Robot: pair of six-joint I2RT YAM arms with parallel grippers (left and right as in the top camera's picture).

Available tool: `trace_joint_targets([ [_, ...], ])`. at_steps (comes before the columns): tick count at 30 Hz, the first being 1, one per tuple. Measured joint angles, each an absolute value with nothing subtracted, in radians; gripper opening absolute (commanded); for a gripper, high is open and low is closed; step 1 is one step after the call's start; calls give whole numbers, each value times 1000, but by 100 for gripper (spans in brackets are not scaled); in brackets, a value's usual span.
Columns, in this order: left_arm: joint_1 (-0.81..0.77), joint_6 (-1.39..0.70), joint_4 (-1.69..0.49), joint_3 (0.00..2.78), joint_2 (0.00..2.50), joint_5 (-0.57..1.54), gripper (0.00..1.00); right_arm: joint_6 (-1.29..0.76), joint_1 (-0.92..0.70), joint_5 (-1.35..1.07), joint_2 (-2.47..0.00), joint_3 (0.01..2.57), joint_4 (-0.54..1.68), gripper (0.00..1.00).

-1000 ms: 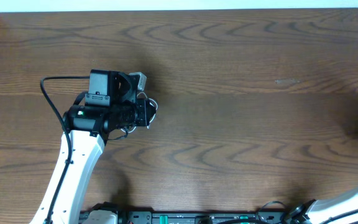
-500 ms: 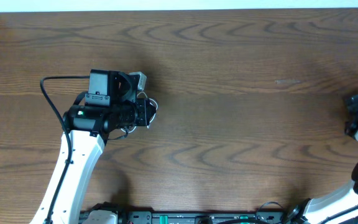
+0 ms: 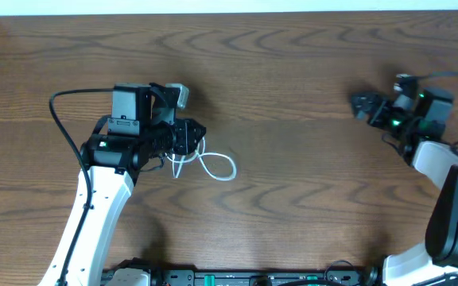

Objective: Untangle cables

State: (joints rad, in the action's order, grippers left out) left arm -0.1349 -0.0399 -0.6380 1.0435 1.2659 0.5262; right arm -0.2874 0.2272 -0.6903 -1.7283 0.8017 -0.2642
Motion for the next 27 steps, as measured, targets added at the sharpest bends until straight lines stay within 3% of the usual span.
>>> trace_joint_targets([
  [8,-135,115,-535,1044,1266,616,49,-216,48,-1031,-1681,801,-187,99],
  [12,-101,52,-393,1044,1266,586,50,-202,-27,-1081,-1681,800,-30,99],
  [16,-14,-80,-308,1046,1266,559,55,-195,-117,-1093,-1681,796,47,99],
  [27,58,-187,-297,1046,1198,955,54,-155,-520,-901,-1681,795,25,99],
])
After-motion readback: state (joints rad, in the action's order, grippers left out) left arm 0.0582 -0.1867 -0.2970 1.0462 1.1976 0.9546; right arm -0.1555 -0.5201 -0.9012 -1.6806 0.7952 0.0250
